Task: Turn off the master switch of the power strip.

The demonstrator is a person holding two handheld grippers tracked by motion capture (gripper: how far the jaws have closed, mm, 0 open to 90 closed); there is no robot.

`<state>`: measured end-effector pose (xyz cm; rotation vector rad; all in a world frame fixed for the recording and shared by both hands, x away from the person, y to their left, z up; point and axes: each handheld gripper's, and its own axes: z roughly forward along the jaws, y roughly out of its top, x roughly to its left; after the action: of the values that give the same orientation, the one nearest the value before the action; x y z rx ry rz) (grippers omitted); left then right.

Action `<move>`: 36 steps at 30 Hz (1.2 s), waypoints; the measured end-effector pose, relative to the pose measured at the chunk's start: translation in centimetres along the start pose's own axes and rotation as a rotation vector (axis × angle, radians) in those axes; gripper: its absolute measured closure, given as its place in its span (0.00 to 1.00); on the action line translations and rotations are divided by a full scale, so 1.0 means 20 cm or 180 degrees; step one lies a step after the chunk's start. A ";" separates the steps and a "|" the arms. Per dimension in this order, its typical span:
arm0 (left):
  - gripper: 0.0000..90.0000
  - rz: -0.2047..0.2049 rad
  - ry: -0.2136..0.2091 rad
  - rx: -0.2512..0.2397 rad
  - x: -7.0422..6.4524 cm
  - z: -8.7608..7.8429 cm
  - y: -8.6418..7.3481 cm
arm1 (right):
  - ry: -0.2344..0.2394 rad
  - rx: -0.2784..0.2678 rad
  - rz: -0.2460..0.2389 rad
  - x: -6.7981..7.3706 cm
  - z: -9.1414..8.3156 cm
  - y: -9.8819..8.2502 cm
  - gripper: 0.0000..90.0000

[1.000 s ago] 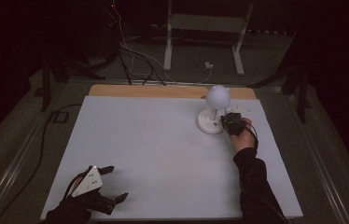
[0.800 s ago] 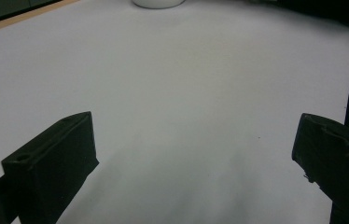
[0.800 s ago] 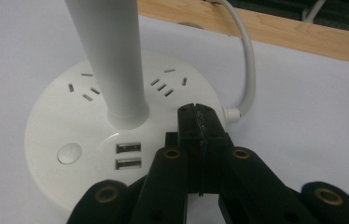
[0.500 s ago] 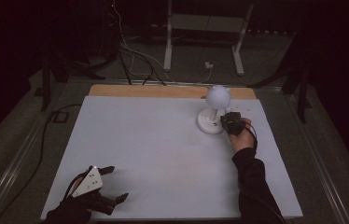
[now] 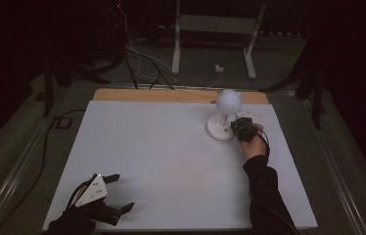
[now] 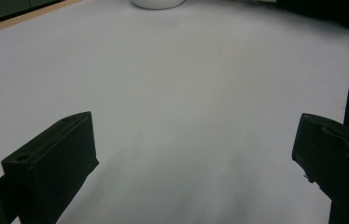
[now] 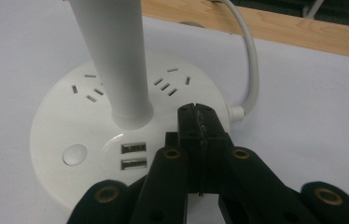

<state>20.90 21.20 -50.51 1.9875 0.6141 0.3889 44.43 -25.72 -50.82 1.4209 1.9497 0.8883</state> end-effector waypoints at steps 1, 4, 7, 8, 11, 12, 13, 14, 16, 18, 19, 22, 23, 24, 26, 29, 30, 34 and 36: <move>0.00 -0.0007 0.0004 0.0001 0.00 0.00 0.00 | -0.0012 0.0049 0.0011 0.00 0.00 0.01 1.00; 0.00 -0.0017 0.0008 -0.0002 0.00 0.00 0.00 | 0.0032 0.0057 0.0064 -0.01 0.00 0.04 1.00; 0.00 -0.0036 0.0011 -0.0008 0.01 0.00 0.00 | -0.0026 -0.0048 0.0114 -0.04 -0.03 0.05 1.00; 0.00 -0.0039 0.0014 -0.0009 0.01 0.00 0.00 | -0.0025 -0.0066 0.0128 -0.05 -0.04 0.06 1.00; 0.00 -0.0029 0.0015 -0.0005 0.01 0.00 0.00 | 0.0022 -0.0116 0.0166 -0.07 -0.08 0.07 1.00; 0.00 -0.0029 0.0015 -0.0005 0.01 0.00 0.00 | 0.0030 -0.0131 0.0155 -0.07 -0.09 0.07 1.00; 0.00 -0.0025 0.0016 -0.0006 0.01 0.00 0.00 | 0.0047 -0.0148 0.0152 -0.07 -0.10 0.08 0.99; 0.00 -0.0023 0.0017 -0.0006 0.00 0.00 0.00 | 0.0056 -0.0160 0.0149 -0.07 -0.11 0.08 0.99; 0.00 -0.0018 0.0022 -0.0004 0.00 0.00 0.00 | 0.0061 -0.0173 0.0146 -0.07 -0.12 0.08 0.98; 0.00 -0.0021 0.0023 -0.0012 0.01 -0.01 0.00 | 0.0098 -0.0200 0.0115 -0.06 -0.13 0.08 0.91; 0.00 -0.0027 0.0023 -0.0018 0.00 -0.01 0.00 | 0.0121 -0.0198 0.0118 -0.06 -0.13 0.07 0.89; 0.00 -0.0025 0.0028 -0.0014 0.01 -0.01 0.00 | 0.0198 -0.0232 0.0151 -0.07 -0.15 0.06 0.68; 0.00 -0.0027 0.0025 -0.0010 0.01 -0.01 0.00 | 0.0251 -0.0248 0.0192 -0.07 -0.15 0.06 0.60; 0.00 -0.0027 0.0026 -0.0008 0.01 0.00 0.00 | 0.0300 -0.0258 0.0228 -0.08 -0.16 0.06 0.55; 0.00 -0.0032 0.0016 -0.0022 0.01 -0.01 0.00 | 0.0398 -0.0293 0.0276 -0.08 -0.17 0.06 0.42; 0.00 -0.0033 0.0029 -0.0030 0.01 -0.01 0.00 | 0.0501 -0.0381 0.0307 -0.09 -0.18 0.05 0.32; 0.00 -0.0036 0.0028 -0.0029 0.01 -0.01 0.00 | 0.0600 -0.0394 0.0311 -0.09 -0.19 0.05 0.19; 0.00 -0.0033 0.0024 -0.0029 0.01 -0.01 0.00 | 0.0815 -0.0370 0.0200 -0.08 -0.21 0.03 0.12; 0.00 -0.0036 0.0018 -0.0032 0.01 -0.01 0.00 | 0.0865 -0.0398 0.0170 -0.08 -0.22 0.02 0.09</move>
<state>20.94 21.41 -50.45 1.9732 0.6255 0.3902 41.79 -27.92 -47.62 1.3424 2.0158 1.2617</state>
